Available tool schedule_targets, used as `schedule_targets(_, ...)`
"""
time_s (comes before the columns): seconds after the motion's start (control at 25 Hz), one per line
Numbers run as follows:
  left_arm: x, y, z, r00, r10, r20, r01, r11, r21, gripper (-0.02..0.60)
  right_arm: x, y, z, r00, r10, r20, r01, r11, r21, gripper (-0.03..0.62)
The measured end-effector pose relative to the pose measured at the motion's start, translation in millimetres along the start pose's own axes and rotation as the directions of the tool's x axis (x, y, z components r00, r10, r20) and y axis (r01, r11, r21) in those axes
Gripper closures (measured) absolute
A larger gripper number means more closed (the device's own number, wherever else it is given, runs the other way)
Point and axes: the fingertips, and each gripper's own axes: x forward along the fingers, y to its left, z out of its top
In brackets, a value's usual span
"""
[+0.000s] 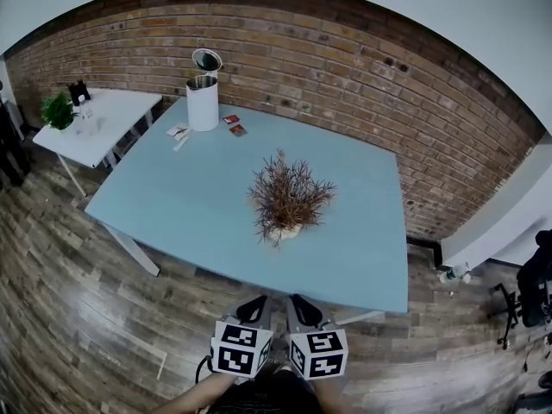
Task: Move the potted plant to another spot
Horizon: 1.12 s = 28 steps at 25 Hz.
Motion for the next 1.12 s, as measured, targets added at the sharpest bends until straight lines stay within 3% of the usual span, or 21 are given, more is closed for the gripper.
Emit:
schedule_targets(0.56,38.0,35.4,26.4,1.0,0.031,0.007,-0.031,0.999,0.013,0.586,57.3,-40.2,17.1,0.999,-0.036,-0.005,0.036,0.999,-0.002,0.543)
schedule_targets(1.12,72.9,88.1,40.0,0.989,0.144,-0.027,-0.145,0.989,-0.022,0.586,122.3,-68.3,27.4,0.998,-0.012,-0.054,0.012,1.0,-0.013,0.486)
